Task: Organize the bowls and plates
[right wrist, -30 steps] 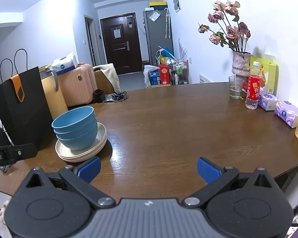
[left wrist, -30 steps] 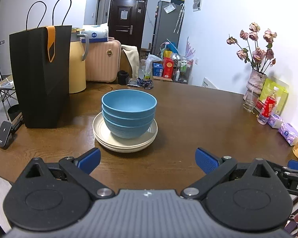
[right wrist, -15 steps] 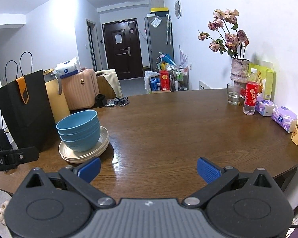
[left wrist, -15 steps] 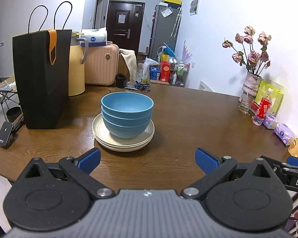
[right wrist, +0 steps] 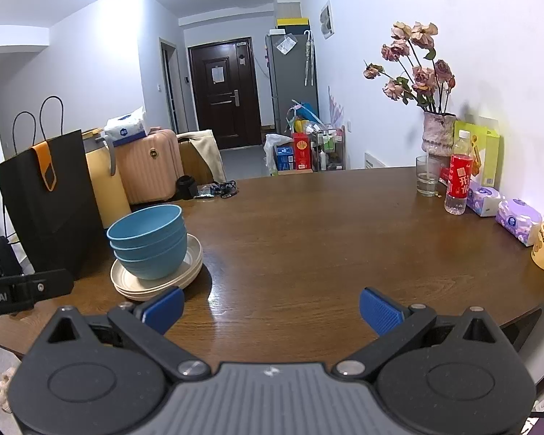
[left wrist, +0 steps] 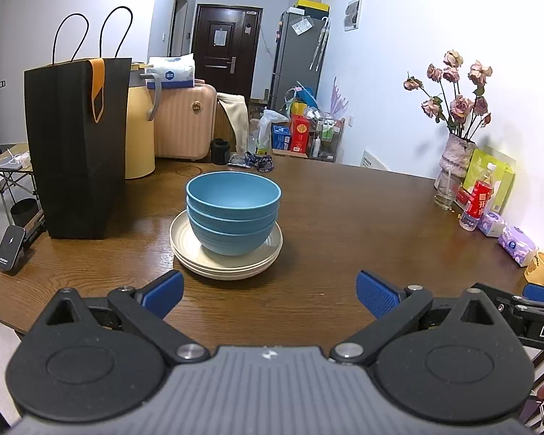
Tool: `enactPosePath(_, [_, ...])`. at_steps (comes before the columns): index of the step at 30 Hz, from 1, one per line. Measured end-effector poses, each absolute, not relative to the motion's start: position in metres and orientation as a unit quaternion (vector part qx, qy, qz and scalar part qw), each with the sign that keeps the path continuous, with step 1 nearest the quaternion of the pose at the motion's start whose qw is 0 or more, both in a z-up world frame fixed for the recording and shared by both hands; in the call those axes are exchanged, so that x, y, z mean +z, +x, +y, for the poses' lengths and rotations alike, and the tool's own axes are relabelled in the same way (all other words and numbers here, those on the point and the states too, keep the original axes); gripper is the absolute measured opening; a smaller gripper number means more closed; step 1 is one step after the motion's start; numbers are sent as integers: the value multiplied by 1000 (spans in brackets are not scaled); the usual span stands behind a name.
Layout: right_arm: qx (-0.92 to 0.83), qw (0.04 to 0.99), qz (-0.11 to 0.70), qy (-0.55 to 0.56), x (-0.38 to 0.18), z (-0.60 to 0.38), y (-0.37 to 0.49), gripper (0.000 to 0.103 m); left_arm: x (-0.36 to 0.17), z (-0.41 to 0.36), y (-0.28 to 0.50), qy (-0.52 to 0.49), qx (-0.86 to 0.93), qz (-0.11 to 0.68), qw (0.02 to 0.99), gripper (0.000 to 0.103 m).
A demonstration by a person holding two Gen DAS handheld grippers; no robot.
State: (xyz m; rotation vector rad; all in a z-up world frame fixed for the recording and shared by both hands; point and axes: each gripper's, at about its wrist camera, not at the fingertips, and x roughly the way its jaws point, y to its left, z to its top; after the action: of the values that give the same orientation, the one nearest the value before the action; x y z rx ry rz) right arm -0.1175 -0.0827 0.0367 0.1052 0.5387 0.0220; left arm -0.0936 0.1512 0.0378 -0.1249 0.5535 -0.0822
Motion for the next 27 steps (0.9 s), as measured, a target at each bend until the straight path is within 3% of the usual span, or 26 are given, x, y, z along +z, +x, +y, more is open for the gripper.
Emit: enactPosePath(27, [9, 966, 256, 44, 42, -78, -126, 103, 42, 162, -104, -66, -49, 253, 964, 103])
